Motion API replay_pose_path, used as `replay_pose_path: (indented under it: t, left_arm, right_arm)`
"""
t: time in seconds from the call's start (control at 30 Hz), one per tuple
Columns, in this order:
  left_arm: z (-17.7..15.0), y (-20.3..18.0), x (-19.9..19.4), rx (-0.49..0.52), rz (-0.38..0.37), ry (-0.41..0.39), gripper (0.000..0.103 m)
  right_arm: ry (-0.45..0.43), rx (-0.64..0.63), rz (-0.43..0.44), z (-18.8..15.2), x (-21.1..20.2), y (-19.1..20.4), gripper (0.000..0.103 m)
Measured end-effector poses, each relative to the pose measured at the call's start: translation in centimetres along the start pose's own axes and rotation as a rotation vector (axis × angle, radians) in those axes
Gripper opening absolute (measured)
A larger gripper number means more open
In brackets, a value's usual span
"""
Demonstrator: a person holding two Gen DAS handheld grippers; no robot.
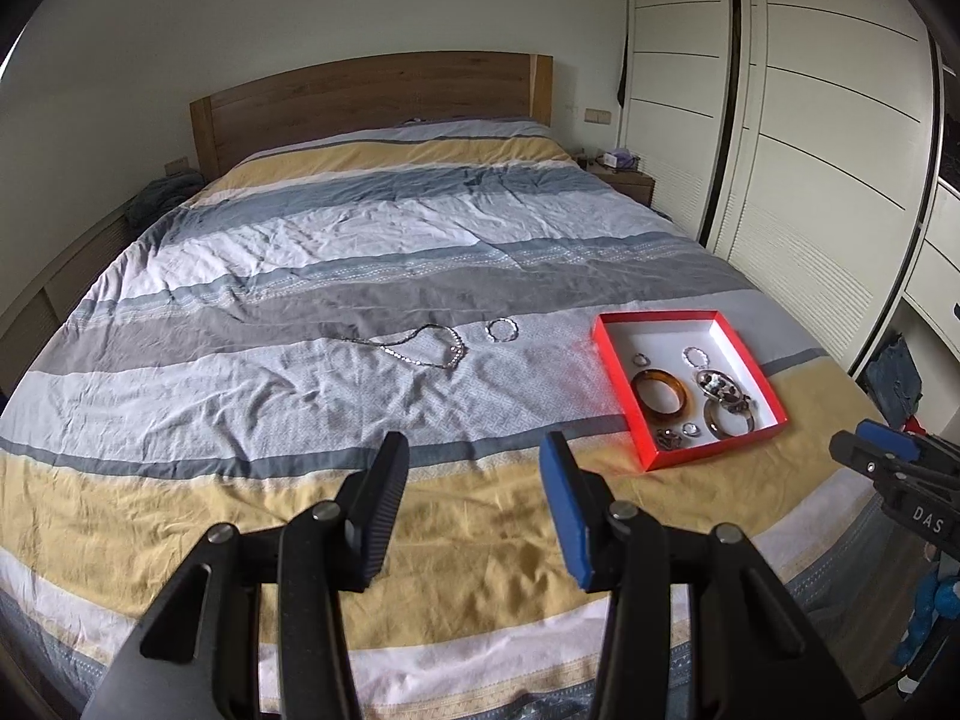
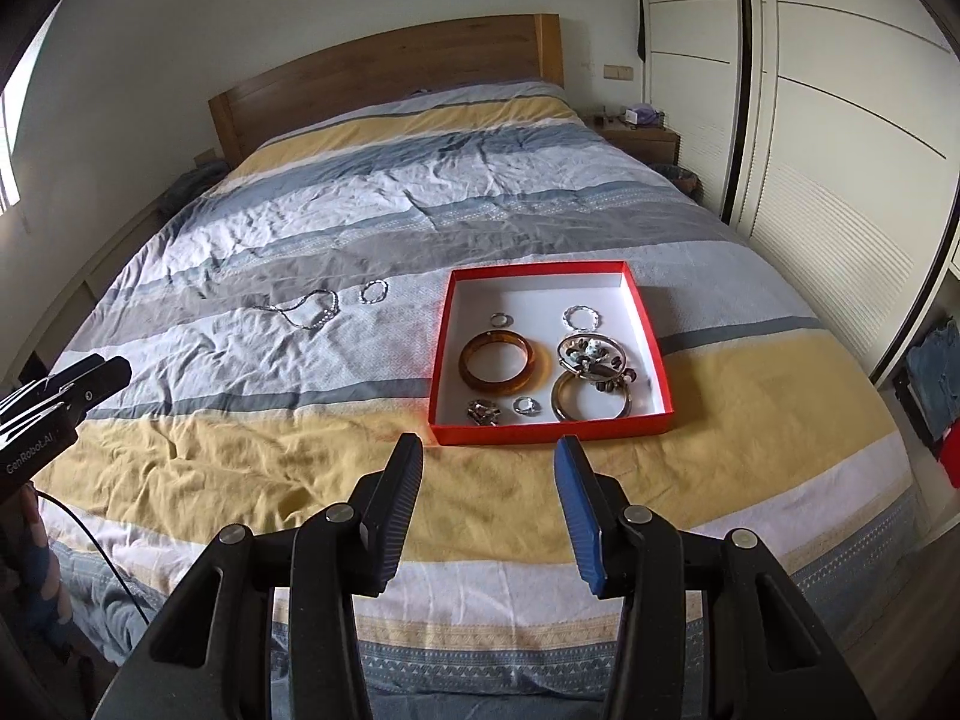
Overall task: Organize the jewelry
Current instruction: 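Withdraw both open grippers from the box toward the chain necklace, then grasp the silver chain necklace with the left gripper while the right gripper grasps another twisted silver bangle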
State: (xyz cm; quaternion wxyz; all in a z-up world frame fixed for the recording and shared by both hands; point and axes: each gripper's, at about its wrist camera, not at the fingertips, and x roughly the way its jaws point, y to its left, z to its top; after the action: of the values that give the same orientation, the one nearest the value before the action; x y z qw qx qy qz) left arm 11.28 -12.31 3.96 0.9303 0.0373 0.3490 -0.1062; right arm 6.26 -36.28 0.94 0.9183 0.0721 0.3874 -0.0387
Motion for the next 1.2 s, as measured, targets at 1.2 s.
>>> replay_pose_path:
  t: [1.2]
  left_arm:
    - [3.6,15.3,22.6,-0.318,-0.009,0.167,0.043]
  right_arm:
    - [0.062,-0.099,0.204,8.5,21.6,11.0,0.047]
